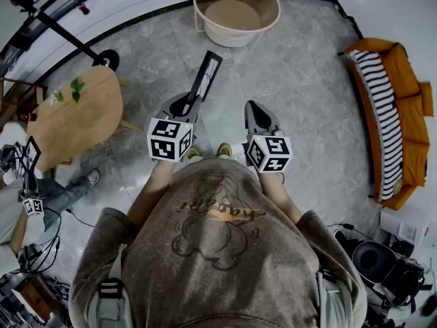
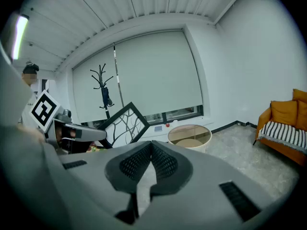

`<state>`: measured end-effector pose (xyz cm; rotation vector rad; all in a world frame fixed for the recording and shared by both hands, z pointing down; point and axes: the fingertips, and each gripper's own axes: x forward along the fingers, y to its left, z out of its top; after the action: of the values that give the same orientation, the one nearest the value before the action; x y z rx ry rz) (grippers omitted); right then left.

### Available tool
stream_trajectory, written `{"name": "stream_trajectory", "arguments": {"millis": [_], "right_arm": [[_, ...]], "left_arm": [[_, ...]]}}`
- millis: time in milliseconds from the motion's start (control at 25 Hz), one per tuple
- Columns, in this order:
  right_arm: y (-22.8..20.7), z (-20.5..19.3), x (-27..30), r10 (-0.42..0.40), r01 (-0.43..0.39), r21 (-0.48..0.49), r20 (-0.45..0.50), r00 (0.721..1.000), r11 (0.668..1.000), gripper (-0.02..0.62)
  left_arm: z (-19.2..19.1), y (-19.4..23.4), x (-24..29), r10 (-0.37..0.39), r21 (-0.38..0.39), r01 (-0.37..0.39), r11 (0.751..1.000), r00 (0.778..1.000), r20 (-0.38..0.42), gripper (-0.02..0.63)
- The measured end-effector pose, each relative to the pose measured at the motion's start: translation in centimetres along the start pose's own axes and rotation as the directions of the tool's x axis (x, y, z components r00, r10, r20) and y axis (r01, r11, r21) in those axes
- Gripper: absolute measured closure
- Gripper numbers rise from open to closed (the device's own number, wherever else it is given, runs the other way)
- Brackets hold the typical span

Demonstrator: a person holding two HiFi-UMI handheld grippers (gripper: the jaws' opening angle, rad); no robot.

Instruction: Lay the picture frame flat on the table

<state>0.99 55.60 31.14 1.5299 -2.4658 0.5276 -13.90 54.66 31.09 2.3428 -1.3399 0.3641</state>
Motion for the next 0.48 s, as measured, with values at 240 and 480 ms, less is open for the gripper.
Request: {"name": "stream_trajectory", "arguments": {"millis": [240, 480], "right_arm": [[0.9, 0.1, 0.2, -0.017, 0.017, 0.009, 0.002, 1.000, 1.000, 0.577], [2.4, -0.1, 0.5, -0.036, 0.035, 0.040, 0.021, 0.999, 0.999, 0.575]], "left_arm": [[0.2, 0.7, -0.3, -0.016, 0.001, 0.016, 1.000, 1.000, -0.010, 0.525], [-0.1, 2.0, -0.9, -0.046, 0.012, 0.046, 0.999, 0.999, -0.009, 0.526]]}}
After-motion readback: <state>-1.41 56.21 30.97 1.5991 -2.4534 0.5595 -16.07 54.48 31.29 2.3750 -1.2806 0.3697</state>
